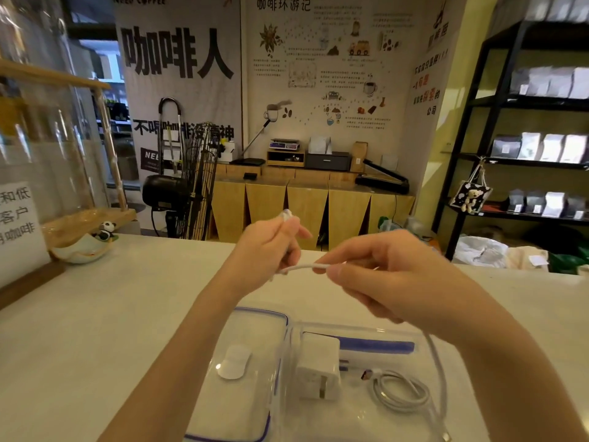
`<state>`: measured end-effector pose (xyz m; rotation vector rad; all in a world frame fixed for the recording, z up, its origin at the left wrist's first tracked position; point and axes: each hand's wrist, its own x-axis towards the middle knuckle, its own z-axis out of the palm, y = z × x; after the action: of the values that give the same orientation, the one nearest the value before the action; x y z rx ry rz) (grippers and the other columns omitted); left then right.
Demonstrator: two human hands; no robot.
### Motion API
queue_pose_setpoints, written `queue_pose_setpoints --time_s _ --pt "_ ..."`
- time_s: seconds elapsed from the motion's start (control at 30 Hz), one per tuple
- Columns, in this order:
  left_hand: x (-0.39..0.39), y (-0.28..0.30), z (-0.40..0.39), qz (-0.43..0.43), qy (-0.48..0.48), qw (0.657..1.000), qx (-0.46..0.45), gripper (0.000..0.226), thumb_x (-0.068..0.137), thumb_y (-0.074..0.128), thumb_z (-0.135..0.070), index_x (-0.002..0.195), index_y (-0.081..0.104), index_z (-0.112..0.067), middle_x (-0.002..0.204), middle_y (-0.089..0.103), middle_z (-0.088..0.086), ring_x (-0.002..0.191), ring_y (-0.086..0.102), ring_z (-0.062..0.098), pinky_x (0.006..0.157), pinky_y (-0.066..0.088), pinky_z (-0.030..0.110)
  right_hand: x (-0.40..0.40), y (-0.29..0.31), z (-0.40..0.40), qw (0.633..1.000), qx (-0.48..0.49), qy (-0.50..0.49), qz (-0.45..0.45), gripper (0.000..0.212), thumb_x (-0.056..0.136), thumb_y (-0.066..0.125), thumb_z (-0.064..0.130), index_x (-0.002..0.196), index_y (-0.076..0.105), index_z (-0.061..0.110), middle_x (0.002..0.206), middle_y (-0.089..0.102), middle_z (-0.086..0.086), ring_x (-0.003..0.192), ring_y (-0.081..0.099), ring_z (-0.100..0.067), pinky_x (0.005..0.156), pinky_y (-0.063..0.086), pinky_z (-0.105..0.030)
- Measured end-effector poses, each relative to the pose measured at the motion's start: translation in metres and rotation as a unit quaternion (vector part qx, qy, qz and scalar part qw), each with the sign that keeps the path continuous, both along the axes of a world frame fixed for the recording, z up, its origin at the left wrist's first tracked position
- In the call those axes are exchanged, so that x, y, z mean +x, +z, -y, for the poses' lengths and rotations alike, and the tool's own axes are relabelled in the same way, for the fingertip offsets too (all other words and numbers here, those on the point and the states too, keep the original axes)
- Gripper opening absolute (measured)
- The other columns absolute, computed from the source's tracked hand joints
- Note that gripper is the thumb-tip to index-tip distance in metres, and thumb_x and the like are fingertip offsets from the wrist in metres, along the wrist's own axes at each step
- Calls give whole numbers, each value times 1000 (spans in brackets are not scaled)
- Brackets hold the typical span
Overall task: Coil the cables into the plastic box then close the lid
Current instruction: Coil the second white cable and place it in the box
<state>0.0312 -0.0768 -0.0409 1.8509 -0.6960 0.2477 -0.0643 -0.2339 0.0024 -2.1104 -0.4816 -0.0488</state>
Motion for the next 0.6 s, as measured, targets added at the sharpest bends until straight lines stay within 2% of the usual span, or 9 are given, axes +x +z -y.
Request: queue_pose_setpoints --time_s 0.07,0.13,0.2,0.3,0.4,0.5,0.57,0.6 --pt "-5 3 2 -69 -80 994 39 40 94 30 -30 83 63 -12 43 54 -5 38 47 5 46 44 18 1 2 9 997 1 -25 68 14 84 55 19 83 69 21 40 53 10 35 43 1 36 32 -6" --pt "-11 7 2 -157 -201 966 24 44 93 32 -34 81 65 -9 41 51 -5 34 43 9 44 42 20 5 4 17 993 39 -44 107 14 83 57 18 81 71 20 43 55 9 36 44 1 36 32 -6" --pt "-15 11 -1 -232 -351 907 -23 46 92 33 -36 80 65 -5 40 46 -5 31 37 8 37 35 17 9 4 22 987 93 -46 124 12 79 60 18 80 72 20 45 57 5 36 44 -2 36 31 -7" --pt "-17 15 -5 -299 -542 780 -90 45 94 33 -35 80 62 -3 42 35 -5 32 30 9 34 27 16 15 1 22 978 181 -25 100 16 68 63 28 76 75 21 47 59 3 36 40 -4 34 30 -13" --pt "-20 21 -3 -320 -589 714 -203 42 95 32 -31 81 59 -3 47 34 -5 36 31 10 38 26 18 21 -8 14 973 216 -16 77 18 73 61 29 83 73 20 51 58 3 37 39 -7 33 30 -15" --pt "-20 24 -3 -367 -598 616 -359 42 97 29 -30 85 53 2 51 35 0 43 33 12 46 26 22 25 -16 5 982 185 -22 37 18 86 54 22 94 70 21 56 58 0 36 40 -8 31 31 -16" --pt "-16 24 -5 -370 -580 585 -430 41 97 27 -31 87 50 1 52 36 3 46 33 13 49 26 23 27 -21 0 992 126 -16 13 19 90 50 21 99 67 19 55 58 1 34 40 -7 31 33 -17" --pt "-14 23 -7 -364 -569 585 -451 41 97 25 -31 88 49 1 52 36 5 47 33 14 50 28 24 26 -24 -3 996 88 -12 1 20 91 49 21 100 66 19 54 56 2 34 40 -6 31 34 -17"
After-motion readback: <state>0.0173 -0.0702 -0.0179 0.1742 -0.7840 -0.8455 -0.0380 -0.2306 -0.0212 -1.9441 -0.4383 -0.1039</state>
